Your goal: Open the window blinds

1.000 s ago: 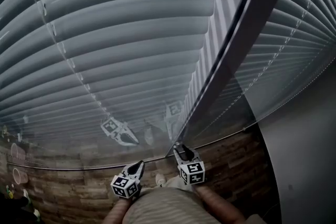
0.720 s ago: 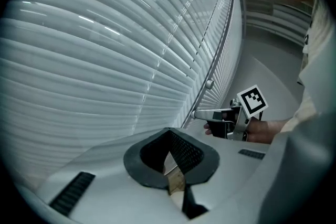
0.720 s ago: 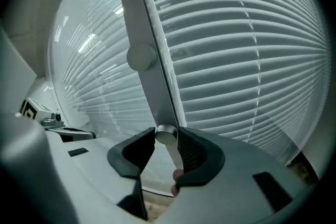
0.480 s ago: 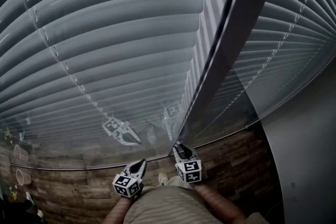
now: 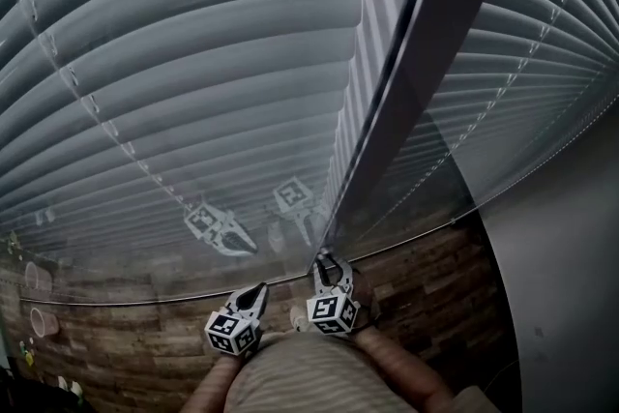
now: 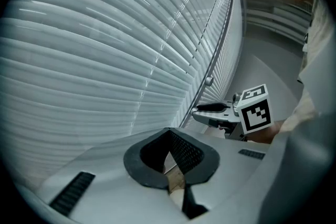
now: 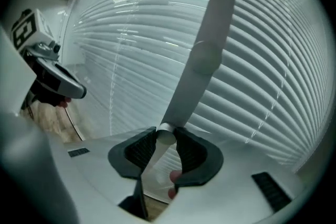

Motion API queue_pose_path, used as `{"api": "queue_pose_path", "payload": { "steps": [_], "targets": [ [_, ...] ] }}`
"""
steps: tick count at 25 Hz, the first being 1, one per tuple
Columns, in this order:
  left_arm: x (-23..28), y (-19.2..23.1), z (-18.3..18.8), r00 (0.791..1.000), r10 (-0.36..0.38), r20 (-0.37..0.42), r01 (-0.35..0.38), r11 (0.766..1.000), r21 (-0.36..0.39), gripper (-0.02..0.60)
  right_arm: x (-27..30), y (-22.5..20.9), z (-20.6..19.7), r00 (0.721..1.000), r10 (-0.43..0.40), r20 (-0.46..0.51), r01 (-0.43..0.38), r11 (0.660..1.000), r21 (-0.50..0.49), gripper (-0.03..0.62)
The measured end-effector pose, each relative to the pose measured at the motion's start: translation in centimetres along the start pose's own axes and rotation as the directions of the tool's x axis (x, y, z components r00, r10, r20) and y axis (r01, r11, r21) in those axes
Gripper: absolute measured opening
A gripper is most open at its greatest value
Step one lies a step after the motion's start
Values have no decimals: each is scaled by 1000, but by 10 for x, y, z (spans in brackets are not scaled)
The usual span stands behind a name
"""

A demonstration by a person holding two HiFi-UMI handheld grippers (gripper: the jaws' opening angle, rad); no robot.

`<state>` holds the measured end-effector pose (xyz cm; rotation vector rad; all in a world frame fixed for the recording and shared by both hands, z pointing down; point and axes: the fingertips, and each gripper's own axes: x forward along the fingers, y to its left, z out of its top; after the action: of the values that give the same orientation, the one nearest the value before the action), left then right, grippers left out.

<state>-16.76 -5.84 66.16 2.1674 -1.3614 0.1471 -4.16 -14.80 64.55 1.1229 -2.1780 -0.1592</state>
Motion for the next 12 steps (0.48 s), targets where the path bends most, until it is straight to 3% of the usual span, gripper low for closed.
{"api": "queue_pose_path", "payload": {
  "steps": [3,9,12],
  "targets": [
    [4,-2,2,1000,3,5,-3,1000,-1,12,2,1,0,1000,2,-11,-3,998,-60,129],
    [0,-8,20,1000,-9,7,9,999,36,12,-6,-4,11,997,77,28,-78,997,8,130],
    [7,-1,33,999,2,41,-4,999,40,12,-3,-5,4,980,195,44,-199,975,94,138]
  ]
}}
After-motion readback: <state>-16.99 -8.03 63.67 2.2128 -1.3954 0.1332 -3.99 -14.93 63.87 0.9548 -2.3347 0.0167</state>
